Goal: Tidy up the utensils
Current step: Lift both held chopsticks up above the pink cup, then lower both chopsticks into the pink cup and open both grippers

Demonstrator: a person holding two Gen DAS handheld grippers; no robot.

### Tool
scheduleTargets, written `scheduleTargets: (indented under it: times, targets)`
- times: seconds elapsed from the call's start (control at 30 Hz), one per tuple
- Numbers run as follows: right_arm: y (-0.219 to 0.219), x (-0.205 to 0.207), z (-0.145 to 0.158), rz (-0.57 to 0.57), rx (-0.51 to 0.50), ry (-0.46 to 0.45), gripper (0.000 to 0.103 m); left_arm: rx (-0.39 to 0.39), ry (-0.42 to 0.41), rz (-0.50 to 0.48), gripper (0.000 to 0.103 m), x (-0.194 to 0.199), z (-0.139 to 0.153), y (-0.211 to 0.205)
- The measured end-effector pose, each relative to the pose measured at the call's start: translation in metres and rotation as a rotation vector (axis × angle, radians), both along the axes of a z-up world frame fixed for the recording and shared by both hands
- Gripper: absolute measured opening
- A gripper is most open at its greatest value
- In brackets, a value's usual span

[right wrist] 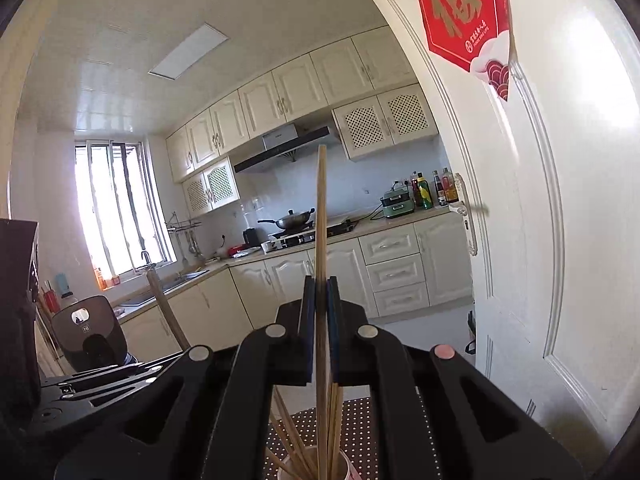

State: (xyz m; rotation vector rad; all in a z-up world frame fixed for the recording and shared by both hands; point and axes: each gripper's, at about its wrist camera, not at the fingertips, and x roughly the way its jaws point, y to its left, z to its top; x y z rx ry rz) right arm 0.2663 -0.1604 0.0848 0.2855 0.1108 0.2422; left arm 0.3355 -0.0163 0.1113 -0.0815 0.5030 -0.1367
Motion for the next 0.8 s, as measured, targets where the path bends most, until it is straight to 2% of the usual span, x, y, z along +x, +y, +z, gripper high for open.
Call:
scheduleTargets:
  times: [0.17, 0.43, 0.8]
  targets:
    - [0.005, 0.013, -0.013, 0.011, 0.004, 0.008, 0.004, 0.002, 0.013, 0.004, 0.006, 0.012, -0.014, 0.003]
    - [0.007, 0.034, -0.032, 0.033, 0.038, 0.041, 0.004, -0.028, 0.086, -0.001, 0.006, 0.035, -0.040, 0.009]
    - [0.020, 0.047, -0.057, 0.041, 0.040, 0.074, 0.004, -0.034, 0.123, -0.018, 0.006, 0.039, -0.060, 0.015]
